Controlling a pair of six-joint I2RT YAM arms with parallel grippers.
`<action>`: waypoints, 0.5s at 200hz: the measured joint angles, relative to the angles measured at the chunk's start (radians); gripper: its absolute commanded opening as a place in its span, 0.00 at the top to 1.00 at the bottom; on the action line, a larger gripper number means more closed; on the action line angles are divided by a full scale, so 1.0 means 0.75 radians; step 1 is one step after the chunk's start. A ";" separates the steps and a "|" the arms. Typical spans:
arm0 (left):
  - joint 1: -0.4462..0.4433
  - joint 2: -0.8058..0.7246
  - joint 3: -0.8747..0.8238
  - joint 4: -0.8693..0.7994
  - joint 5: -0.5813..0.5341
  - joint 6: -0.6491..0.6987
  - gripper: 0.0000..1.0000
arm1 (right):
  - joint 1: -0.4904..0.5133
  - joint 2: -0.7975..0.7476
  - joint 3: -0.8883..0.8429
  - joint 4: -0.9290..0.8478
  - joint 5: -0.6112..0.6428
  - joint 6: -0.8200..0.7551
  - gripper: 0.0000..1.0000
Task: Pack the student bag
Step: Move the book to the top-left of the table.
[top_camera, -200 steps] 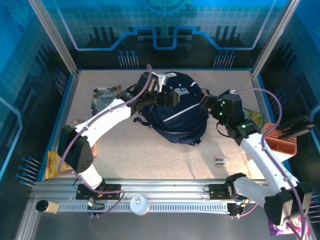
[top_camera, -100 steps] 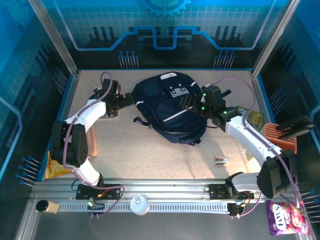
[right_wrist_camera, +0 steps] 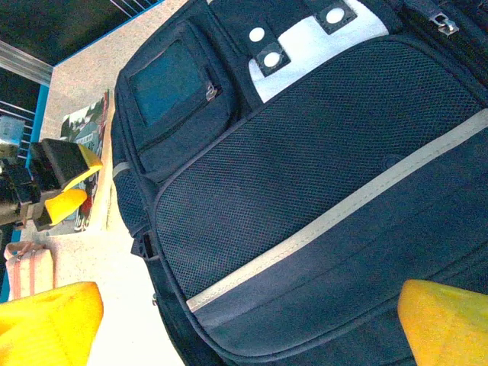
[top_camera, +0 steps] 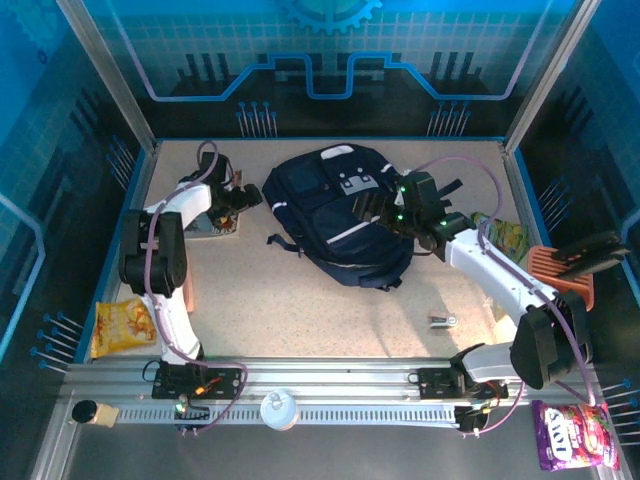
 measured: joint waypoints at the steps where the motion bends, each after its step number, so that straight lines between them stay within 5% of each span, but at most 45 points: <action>1: 0.000 0.001 0.000 -0.001 0.002 0.000 0.01 | 0.000 0.001 0.000 0.001 0.001 0.000 0.00; 100: -0.027 -0.171 -0.313 0.074 0.222 -0.135 0.01 | 0.016 0.106 0.097 0.007 -0.034 -0.005 0.01</action>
